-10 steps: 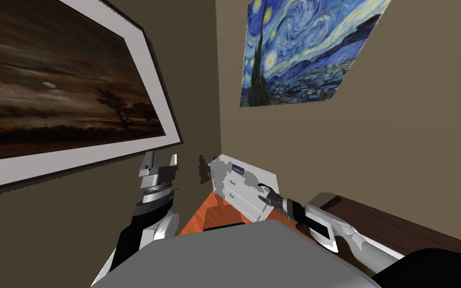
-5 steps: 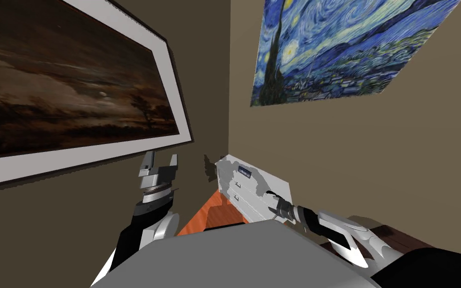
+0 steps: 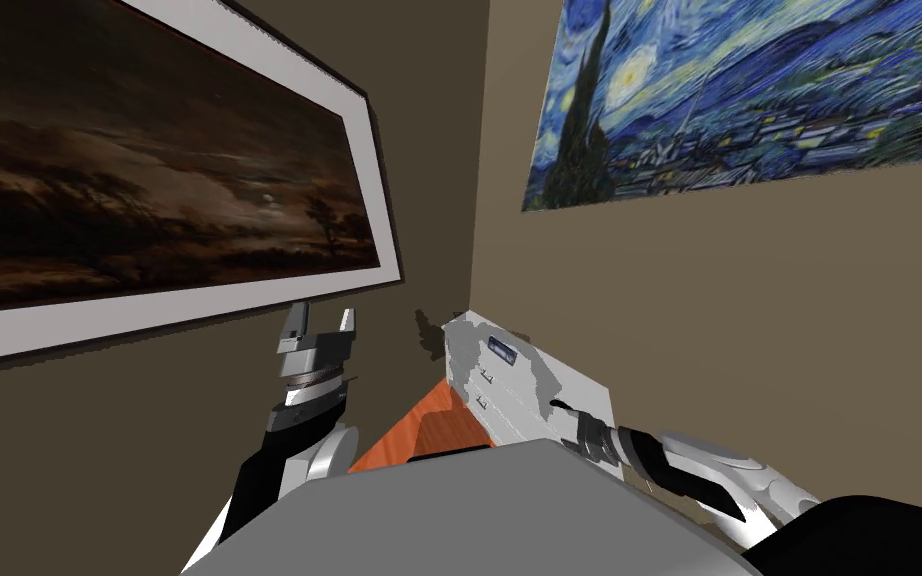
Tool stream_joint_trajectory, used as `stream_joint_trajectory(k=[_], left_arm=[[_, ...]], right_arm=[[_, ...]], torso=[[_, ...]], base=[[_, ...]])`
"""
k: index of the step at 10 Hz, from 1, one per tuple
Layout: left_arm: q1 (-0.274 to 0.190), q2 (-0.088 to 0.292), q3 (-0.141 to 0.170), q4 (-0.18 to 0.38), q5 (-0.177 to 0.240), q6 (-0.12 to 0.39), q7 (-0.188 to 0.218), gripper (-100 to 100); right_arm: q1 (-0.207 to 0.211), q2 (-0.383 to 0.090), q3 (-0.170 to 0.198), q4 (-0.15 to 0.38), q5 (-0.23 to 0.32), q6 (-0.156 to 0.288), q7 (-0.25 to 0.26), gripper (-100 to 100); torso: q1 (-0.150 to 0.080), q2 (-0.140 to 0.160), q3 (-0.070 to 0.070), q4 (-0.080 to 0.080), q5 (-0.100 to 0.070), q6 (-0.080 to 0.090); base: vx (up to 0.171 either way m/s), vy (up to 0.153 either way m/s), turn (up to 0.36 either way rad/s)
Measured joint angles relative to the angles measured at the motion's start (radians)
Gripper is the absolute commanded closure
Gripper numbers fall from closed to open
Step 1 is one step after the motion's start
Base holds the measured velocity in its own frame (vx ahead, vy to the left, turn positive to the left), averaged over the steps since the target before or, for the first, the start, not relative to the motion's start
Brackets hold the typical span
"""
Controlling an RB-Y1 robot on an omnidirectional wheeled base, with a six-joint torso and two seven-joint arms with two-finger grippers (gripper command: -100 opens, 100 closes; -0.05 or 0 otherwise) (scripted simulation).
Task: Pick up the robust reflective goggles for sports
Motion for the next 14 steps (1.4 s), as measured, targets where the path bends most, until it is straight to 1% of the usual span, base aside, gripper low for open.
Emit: stream_joint_trajectory(k=[3,4,5,6,7,8,9,10,11,12,14], left_arm=[[0.0,0.0,0.0,0.0,0.0,0.0,0.0,0],[0.0,0.0,0.0,0.0,0.0,0.0,0.0,0],[0.0,0.0,0.0,0.0,0.0,0.0,0.0,0],[0.0,0.0,0.0,0.0,0.0,0.0,0.0,0],[0.0,0.0,0.0,0.0,0.0,0.0,0.0,0],[0.0,0.0,0.0,0.0,0.0,0.0,0.0,0],[0.0,0.0,0.0,0.0,0.0,0.0,0.0,0],[0.0,0.0,0.0,0.0,0.0,0.0,0.0,0],[0.0,0.0,0.0,0.0,0.0,0.0,0.0,0],[0.0,0.0,0.0,0.0,0.0,0.0,0.0,0],[0.0,0.0,0.0,0.0,0.0,0.0,0.0,0]], right_arm=[[0.014,-0.067,0.084,0.09,-0.009,-0.014,0.074,-100],[0.042,-0.099,0.1,0.081,-0.02,-0.001,0.098,-100],[0.041,-0.103,0.112,0.105,-0.022,-0.008,0.112,-100],[0.048,-0.13,0.141,0.111,-0.028,-0.006,0.123,-100],[0.046,-0.136,0.161,0.123,-0.028,-0.003,0.131,-100],[0.073,-0.144,0.161,0.129,-0.04,-0.006,0.153,-100],[0.082,-0.144,0.171,0.15,-0.045,-0.017,0.172,-100],[0.083,-0.147,0.186,0.159,-0.046,-0.02,0.18,-100],[0.083,-0.147,0.188,0.159,-0.046,-0.019,0.181,0],[0.083,-0.147,0.187,0.159,-0.046,-0.019,0.181,-100],[0.081,-0.112,0.188,0.173,-0.036,-0.005,0.184,-100]], torso=[[-0.002,-0.001,-0.001,0.0,0.0,0.0],[-0.002,-0.001,-0.001,0.0,0.0,0.0],[-0.001,-0.001,0.0,0.0,0.0,0.001],[-0.001,-0.001,-0.001,0.0,0.0,0.0],[-0.001,-0.001,-0.001,0.0,0.0,0.001],[0.0,0.0,0.0,0.0,0.0,0.001],[0.0,0.0,0.0,0.0,0.0,0.001],[0.0,0.0,0.0,0.0,0.0,0.001],[0.001,0.001,0.001,0.0,0.0,0.002],[0.002,0.001,0.001,0.0,0.0,0.002],[0.001,0.001,0.001,0.0,0.0,0.001]], base=[[0.04,-0.048,0.344],[0.032,-0.033,0.087],[0.037,-0.03,0.297],[0.032,-0.038,0.195],[0.021,-0.026,0.115],[0.017,-0.023,0.129],[0.014,-0.026,0.106],[0.005,-0.014,0.019],[0.0,0.0,0.0],[0.004,-0.013,0.084],[0.003,-0.021,0.07]])
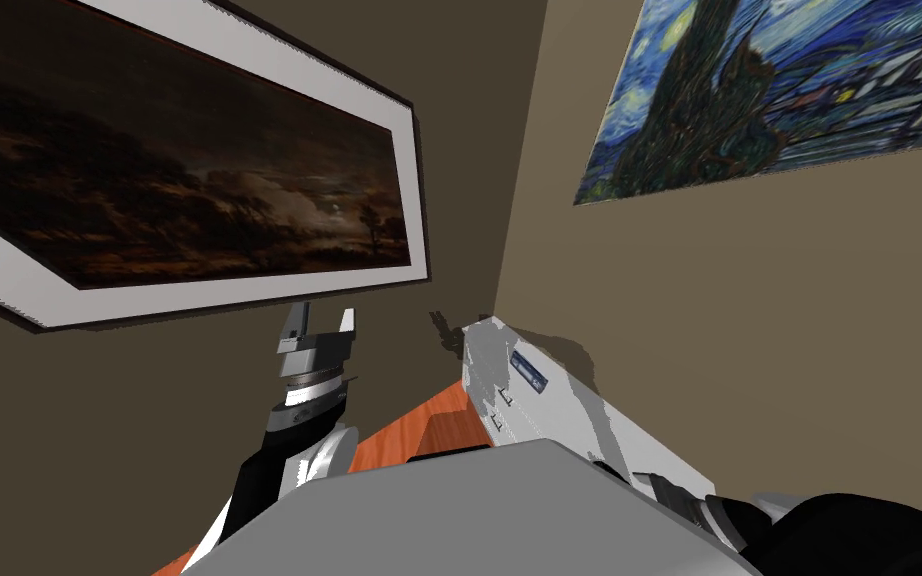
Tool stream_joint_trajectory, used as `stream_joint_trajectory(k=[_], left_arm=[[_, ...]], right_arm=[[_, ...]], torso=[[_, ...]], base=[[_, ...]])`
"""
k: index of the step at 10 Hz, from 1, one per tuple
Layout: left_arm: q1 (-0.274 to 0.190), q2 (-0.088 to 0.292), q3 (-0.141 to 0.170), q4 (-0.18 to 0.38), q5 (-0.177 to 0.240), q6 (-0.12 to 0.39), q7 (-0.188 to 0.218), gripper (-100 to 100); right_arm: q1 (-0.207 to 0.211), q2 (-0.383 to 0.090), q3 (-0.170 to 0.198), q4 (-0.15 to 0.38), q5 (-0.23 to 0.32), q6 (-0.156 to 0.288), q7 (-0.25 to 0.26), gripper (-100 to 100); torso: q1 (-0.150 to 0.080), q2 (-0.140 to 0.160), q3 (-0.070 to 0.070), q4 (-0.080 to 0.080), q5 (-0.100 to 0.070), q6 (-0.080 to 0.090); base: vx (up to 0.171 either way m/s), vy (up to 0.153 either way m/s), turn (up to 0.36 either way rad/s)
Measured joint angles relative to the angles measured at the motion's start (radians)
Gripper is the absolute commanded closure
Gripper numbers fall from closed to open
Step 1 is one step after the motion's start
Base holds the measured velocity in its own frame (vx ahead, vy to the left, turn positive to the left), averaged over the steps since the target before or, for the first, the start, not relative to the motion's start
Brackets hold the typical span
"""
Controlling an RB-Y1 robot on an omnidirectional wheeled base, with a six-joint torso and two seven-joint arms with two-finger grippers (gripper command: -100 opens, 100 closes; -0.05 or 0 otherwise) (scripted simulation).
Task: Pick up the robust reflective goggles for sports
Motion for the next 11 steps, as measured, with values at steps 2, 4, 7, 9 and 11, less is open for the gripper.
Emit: stream_joint_trajectory(k=[2,4,7,9,11], left_arm=[[0.0,0.0,0.0,0.0,0.0,0.0,0.0,0],[0.0,0.0,0.0,0.0,0.0,0.0,0.0,0],[0.0,0.0,0.0,0.0,0.0,0.0,0.0,0],[0.0,0.0,0.0,0.0,0.0,0.0,0.0,0],[0.0,0.0,0.0,0.0,0.0,0.0,0.0,0]], right_arm=[[-0.003,0.037,0.0,0.023,0.01,0.008,0.006,-100],[-0.003,0.039,0.0,0.024,0.01,0.009,0.006,100],[-0.002,0.038,0.0,0.024,0.009,0.007,0.003,100],[-0.002,0.039,0.0,0.023,0.007,0.006,0.001,100],[-0.008,0.011,0.004,0.015,0.004,-0.003,-0.001,100]], torso=[[0.0,0.0,0.0,0.0,0.0,0.0],[0.001,0.0,0.0,0.0,0.0,0.0],[-0.002,0.002,0.002,0.001,-0.003,-0.001],[-0.004,0.002,0.002,0.001,-0.003,-0.002],[-0.003,0.003,0.002,0.001,-0.003,-0.002]], base=[[0.003,-0.018,0.034],[0.0,0.0,0.0],[0.0,0.0,0.0],[-0.002,0.009,-0.042],[-0.007,0.023,-0.065]])
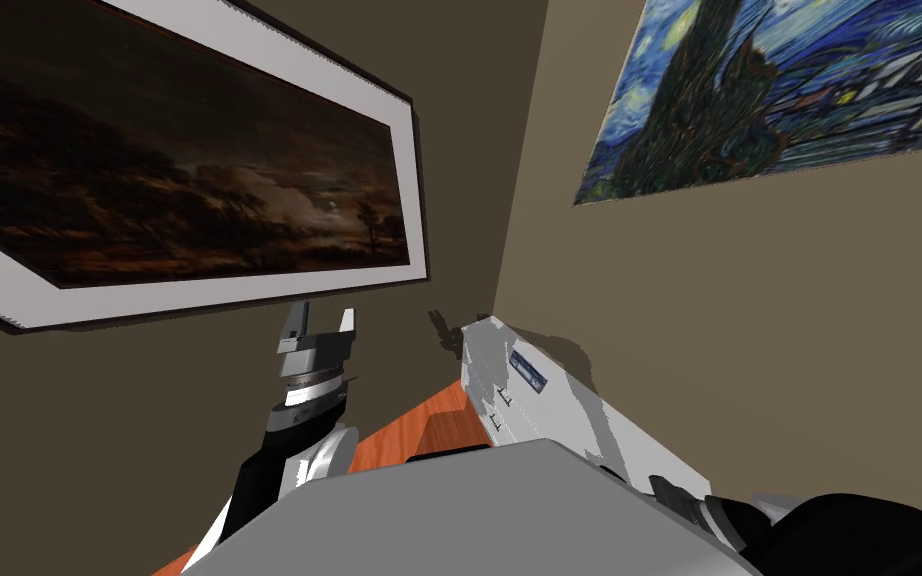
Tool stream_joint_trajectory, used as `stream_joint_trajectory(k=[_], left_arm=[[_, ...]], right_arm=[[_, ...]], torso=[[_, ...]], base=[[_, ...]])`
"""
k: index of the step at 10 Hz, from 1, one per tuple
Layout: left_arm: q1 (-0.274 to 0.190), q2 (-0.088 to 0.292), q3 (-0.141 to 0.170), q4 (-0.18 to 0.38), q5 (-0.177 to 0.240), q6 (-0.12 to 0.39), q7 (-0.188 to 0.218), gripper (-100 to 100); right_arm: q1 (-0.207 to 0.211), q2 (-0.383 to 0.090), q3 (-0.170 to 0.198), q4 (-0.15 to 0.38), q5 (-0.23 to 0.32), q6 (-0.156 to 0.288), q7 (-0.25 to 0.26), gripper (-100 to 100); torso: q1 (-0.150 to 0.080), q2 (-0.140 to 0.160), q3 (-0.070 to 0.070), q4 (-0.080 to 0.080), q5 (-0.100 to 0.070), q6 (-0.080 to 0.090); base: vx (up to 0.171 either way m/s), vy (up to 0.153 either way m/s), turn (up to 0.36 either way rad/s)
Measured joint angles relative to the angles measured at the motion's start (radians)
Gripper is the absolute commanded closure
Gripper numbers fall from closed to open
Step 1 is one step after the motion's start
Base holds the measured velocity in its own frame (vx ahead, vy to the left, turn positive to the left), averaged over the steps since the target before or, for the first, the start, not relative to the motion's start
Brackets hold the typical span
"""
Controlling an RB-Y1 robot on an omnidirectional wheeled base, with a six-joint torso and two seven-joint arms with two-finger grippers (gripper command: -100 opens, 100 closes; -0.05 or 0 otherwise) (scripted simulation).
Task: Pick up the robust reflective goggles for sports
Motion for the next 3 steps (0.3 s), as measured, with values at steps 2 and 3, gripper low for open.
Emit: stream_joint_trajectory(k=[2,3], left_arm=[[0.0,0.0,0.0,0.0,0.0,0.0,0.0,0],[0.0,0.0,0.0,0.0,0.0,0.0,0.0,0]], right_arm=[[0.01,-0.039,-0.005,-0.026,-0.012,-0.007,-0.003,100],[0.011,-0.042,-0.006,-0.028,-0.013,-0.008,-0.002,0]], torso=[[0.0,0.0,0.0,0.0,0.0,0.0],[-0.001,-0.001,0.0,0.0,-0.001,0.0]], base=[[-0.001,0.014,-0.023],[0.0,0.0,0.0]])
